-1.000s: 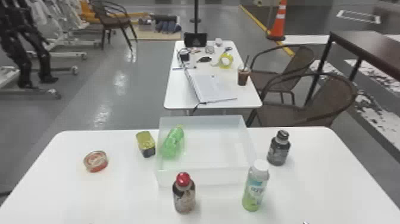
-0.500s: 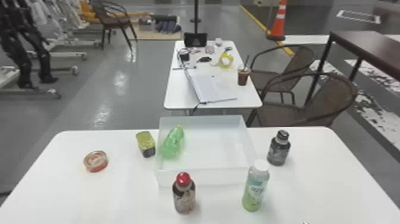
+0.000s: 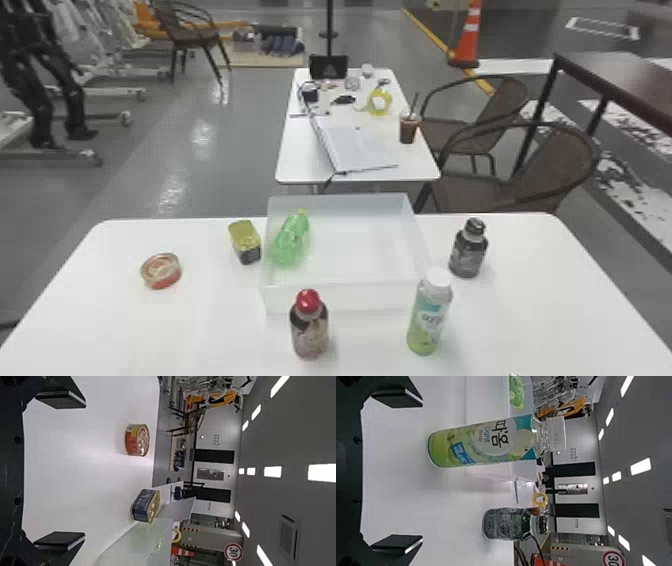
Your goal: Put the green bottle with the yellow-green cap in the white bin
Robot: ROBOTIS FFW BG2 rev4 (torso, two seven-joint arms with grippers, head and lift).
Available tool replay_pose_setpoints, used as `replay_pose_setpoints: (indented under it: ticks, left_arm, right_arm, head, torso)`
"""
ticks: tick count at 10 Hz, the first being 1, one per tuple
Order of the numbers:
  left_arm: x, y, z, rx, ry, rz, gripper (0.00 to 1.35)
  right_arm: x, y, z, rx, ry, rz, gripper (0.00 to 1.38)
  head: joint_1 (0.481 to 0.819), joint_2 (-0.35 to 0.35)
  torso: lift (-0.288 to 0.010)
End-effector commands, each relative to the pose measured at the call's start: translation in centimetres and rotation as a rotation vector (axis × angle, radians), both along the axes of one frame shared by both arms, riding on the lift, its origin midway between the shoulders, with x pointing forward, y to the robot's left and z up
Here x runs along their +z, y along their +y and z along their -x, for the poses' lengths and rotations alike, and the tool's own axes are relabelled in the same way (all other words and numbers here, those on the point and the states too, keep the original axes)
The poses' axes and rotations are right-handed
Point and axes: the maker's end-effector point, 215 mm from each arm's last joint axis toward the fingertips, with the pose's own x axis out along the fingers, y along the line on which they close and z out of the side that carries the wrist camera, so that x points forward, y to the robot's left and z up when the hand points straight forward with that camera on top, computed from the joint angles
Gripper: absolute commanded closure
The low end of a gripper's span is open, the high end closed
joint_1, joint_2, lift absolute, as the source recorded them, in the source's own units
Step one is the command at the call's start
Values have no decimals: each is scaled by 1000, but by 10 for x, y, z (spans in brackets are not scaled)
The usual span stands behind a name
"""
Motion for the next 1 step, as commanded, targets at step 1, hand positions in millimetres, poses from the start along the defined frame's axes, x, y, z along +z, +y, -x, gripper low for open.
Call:
replay_pose_setpoints:
  ticks: [1]
  left_arm:
    - [0,-2,-1,-2,-1,4,134]
  right_arm:
    - [0,0,0,0,-1,0,94]
  head:
    - [549,0]
  torso:
    - [-100]
